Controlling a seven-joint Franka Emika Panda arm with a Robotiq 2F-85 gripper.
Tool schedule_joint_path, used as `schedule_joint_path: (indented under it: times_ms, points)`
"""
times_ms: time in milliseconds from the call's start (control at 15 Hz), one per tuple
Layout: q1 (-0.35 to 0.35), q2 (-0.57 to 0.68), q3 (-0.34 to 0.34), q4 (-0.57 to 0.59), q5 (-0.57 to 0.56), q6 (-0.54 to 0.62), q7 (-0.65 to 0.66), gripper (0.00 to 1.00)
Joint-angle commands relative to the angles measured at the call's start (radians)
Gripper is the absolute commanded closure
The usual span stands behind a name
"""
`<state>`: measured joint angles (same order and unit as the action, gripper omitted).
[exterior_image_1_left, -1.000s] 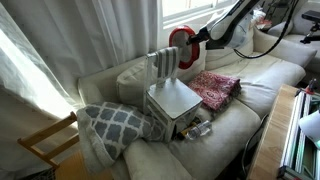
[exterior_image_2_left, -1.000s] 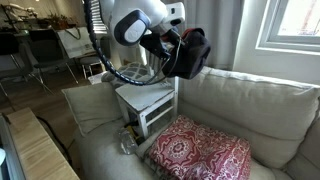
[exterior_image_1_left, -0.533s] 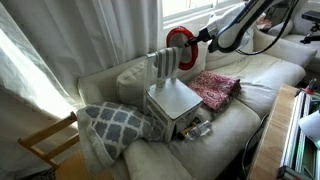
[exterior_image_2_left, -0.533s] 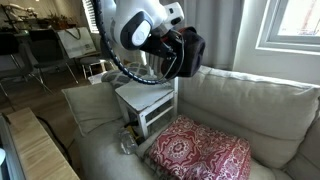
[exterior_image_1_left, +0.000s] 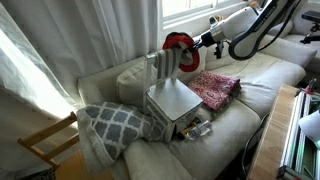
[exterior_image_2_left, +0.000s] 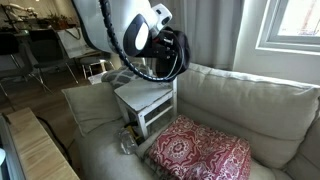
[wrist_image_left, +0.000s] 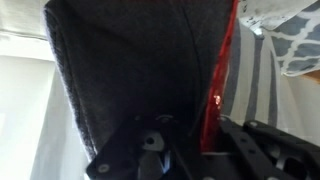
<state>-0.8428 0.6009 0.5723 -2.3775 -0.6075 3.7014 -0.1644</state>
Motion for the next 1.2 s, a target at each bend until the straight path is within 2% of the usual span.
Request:
schedule_joint_path:
  times_ms: [0,133,200,267,333,400,533,733,867,933,1000,1067,1133]
  points:
    - [-0.063,-0.004,0.024,-0.051,-0.163,-0.018,-0.011,0.97]
    - [-0.069,0.002,0.017,-0.049,-0.217,-0.019,-0.008,0.91]
    - [-0.071,0.011,0.015,-0.047,-0.238,-0.021,-0.004,0.83]
    - [-0.071,0.016,0.013,-0.045,-0.254,-0.021,-0.004,0.68]
    - [-0.064,0.022,0.006,-0.043,-0.255,-0.017,-0.007,0.61]
    - [-0.059,0.035,0.003,-0.039,-0.256,-0.015,-0.006,0.49]
    - [-0.052,0.059,0.000,-0.030,-0.252,-0.010,-0.006,0.33]
    - [-0.046,0.092,0.005,-0.019,-0.247,-0.004,0.000,0.29]
    - [-0.045,0.107,0.008,-0.012,-0.250,-0.009,0.002,0.33]
    - [-0.046,0.113,0.010,-0.011,-0.253,-0.011,0.003,0.28]
    - [-0.048,0.114,0.013,-0.010,-0.253,-0.012,0.005,0.13]
    - [-0.053,0.108,0.017,-0.011,-0.257,-0.018,0.008,0.07]
    - [-0.062,0.106,0.025,-0.011,-0.268,-0.026,0.017,0.05]
